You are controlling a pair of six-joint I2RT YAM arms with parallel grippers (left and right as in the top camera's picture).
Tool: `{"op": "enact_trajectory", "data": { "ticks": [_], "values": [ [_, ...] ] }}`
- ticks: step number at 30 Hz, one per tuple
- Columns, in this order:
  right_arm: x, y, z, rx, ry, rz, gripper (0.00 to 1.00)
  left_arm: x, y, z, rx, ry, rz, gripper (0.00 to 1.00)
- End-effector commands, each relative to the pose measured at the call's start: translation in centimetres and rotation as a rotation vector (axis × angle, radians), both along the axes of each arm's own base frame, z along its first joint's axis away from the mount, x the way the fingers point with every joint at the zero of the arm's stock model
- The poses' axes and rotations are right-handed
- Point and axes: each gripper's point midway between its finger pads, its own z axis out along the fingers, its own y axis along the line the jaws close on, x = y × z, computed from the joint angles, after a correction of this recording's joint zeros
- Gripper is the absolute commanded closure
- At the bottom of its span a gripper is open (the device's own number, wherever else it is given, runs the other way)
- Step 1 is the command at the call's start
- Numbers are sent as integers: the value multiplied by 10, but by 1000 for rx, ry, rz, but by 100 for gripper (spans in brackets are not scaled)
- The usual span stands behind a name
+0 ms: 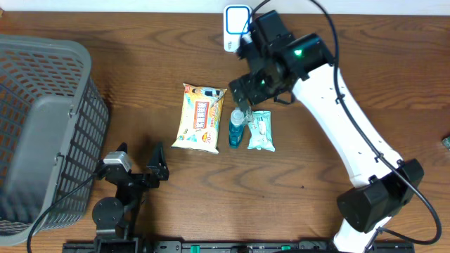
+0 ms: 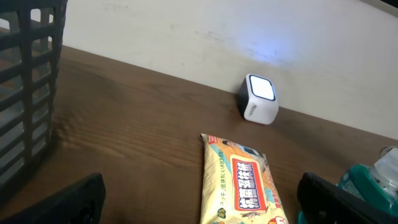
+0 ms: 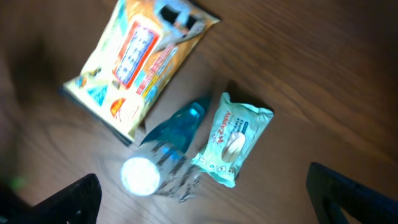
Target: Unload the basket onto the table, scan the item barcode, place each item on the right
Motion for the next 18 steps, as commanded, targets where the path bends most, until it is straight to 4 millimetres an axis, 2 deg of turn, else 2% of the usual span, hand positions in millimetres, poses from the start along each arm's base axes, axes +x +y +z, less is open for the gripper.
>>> {"op": "enact_trajectory", "data": {
  "ticks": [1, 4, 6, 8, 9, 11, 13, 18],
  "values": [
    [-3, -1, -1, -68, -46, 185, 1, -1, -1, -14, -4, 41, -9, 2],
    [-11, 0, -3, -76, -33, 270, 1, -1, -1, -14, -4, 41, -9, 2],
    [-30, 5, -4, -57, 6, 419, 1, -1, -1, -14, -4, 41, -9, 2],
    [-58, 13, -4, -6, 47, 674, 2, -1, -1, -14, -4, 41, -9, 2],
    [-65, 15, -3, 11, 45, 759, 6, -1, -1, -14, -4, 41, -9, 2],
    [-68, 16, -3, 15, 17, 862, 15, -1, -1, -14, -4, 41, -9, 2],
    [-65, 15, -3, -2, -30, 959, 17, -1, -1, -14, -4, 41, -9, 2],
    [-52, 20, -2, -29, -135, 1084, 8, -1, -1, -14, -4, 41, -9, 2]
  ]
}}
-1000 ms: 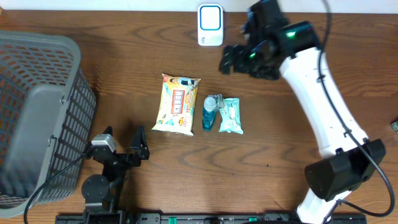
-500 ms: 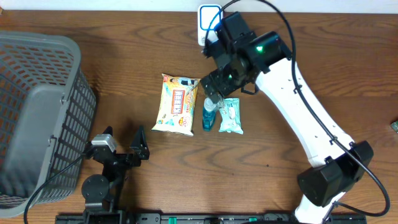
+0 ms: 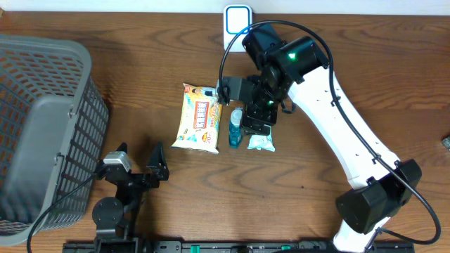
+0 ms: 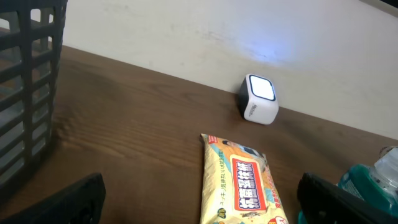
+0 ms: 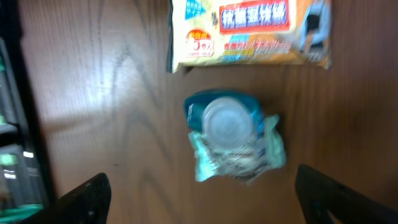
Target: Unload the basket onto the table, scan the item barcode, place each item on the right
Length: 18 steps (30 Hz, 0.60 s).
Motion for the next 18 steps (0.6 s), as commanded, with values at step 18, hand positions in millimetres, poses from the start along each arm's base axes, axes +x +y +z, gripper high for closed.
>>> {"op": "enact_trajectory", "data": {
  "ticks": [18],
  "values": [
    [29, 10, -60, -31, -87, 465, 2, -1, -1, -14, -4, 42, -9, 2]
  ]
}}
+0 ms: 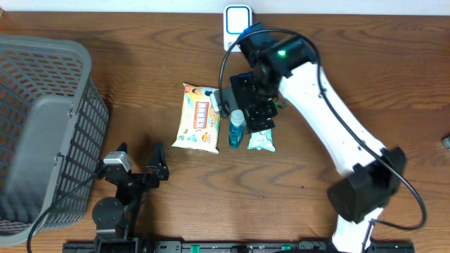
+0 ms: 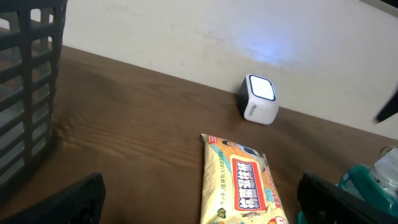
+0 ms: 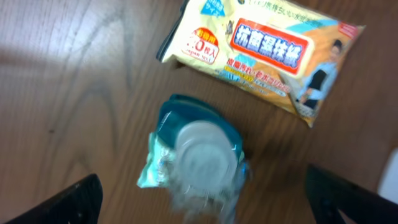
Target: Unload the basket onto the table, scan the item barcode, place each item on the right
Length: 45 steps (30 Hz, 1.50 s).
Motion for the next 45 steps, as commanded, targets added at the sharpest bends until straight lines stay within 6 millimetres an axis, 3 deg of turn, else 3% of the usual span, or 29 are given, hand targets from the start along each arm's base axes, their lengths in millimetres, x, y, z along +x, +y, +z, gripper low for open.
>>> {"op": "enact_trajectory", "data": {
  "ticks": [1, 7, 22, 26, 36, 45],
  "values": [
    [14, 2, -32, -24, 24, 31, 2, -1, -1, -14, -4, 42, -9, 2],
    [24, 6, -58, -36, 48, 26, 5, -1, -1, -14, -4, 42, -9, 2],
    [8, 11, -68, -23, 116, 30, 15, -1, -1, -14, -4, 42, -9, 2],
    [4, 18, -67, 11, 151, -8, 27, -1, -1, -14, -4, 42, -9, 2],
    [18, 28, -66, 19, 214, -360, 46, -1, -1, -14, -4, 42, -9, 2],
    [15, 29, -66, 13, 225, -373, 57, -1, -1, -14, -4, 42, -9, 2]
  ]
}}
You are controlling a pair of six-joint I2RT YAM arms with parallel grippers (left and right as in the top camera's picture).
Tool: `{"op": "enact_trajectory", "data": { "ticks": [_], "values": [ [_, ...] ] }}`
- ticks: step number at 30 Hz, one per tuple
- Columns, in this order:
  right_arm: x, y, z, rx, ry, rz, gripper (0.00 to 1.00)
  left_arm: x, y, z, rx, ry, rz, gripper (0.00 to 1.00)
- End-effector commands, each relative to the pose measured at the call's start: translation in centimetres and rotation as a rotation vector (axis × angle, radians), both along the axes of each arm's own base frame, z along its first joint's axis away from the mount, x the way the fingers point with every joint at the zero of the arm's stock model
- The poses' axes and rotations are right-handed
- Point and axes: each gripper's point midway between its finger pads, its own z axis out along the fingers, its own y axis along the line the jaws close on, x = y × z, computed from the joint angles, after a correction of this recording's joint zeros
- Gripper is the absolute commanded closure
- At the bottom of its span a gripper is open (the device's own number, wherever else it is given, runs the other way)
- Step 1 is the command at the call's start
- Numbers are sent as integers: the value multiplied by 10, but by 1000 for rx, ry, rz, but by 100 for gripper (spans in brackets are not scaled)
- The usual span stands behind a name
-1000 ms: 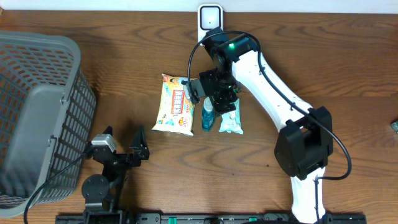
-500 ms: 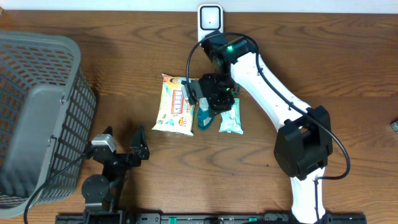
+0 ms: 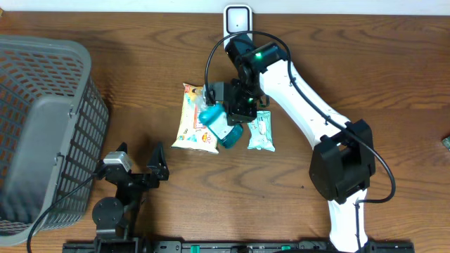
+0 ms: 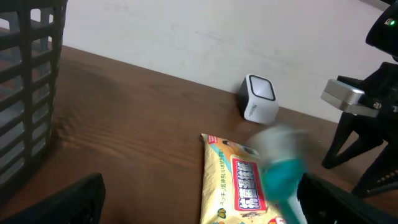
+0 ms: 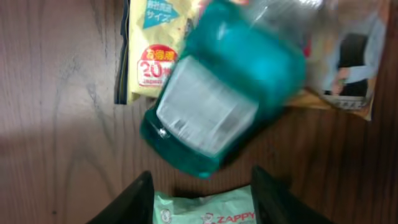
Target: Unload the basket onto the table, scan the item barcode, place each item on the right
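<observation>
A teal bottle (image 3: 219, 124) with a white label leans tipped over the yellow wipes pack (image 3: 195, 119); it is blurred in the right wrist view (image 5: 217, 99) and the left wrist view (image 4: 281, 169). My right gripper (image 3: 238, 105) hovers just right of it, open (image 5: 202, 177); its fingers (image 5: 140, 199) straddle the green ZAPPY pack (image 5: 208, 208) and do not visibly touch the bottle. The white scanner (image 3: 238, 19) stands at the far edge (image 4: 259, 99). My left gripper (image 3: 137, 176) rests open near the front (image 4: 199, 208).
A grey mesh basket (image 3: 39, 126) fills the left side, its wall showing in the left wrist view (image 4: 28, 93). The green pack (image 3: 260, 132) lies right of the bottle. The right arm (image 3: 309, 112) crosses the table's right half.
The bottle stood upright between the two packs; now it is tipped left over the yellow pack. My right gripper sits lower and further left, its fingers closer together. The left arm is unchanged.
My right gripper was wide open above the upright bottle and the packs near the scanner. It then looked straight down on the bottle's cap, then sat closer over it. Now the bottle is tipped onto the yellow pack beside the narrowed fingers. The left arm never moved.
</observation>
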Motion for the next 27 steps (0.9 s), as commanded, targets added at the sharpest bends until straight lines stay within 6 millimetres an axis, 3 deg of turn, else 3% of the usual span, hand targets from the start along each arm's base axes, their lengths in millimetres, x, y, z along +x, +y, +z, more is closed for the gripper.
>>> {"op": "enact_trajectory", "data": {
  "ticks": [1, 5, 8, 12, 15, 20, 23, 27],
  "values": [
    [-6, 4, 0, 10, 31, -22, 57, -1, -1, -14, -4, 41, -9, 2],
    [-4, 5, 0, 11, 33, -43, 46, -1, -1, -14, -4, 41, -9, 2],
    [-3, 6, 0, 16, 26, -42, 24, -1, -1, -14, -4, 41, -9, 2],
    [1, 25, 8, 124, 25, -29, 11, -1, -1, -14, -4, 41, -9, 2],
    [13, 38, 6, 177, 11, -69, 11, -1, -1, -14, -4, 41, -9, 2],
    [35, 53, -25, 193, 53, -223, 11, -1, -1, -14, -4, 41, -9, 2],
    [30, 51, -42, 158, 125, -282, 20, -1, -1, -14, -4, 41, -9, 2],
    [19, 44, -45, 143, 194, -293, 21, -1, -1, -14, -4, 41, -9, 2]
  ]
}}
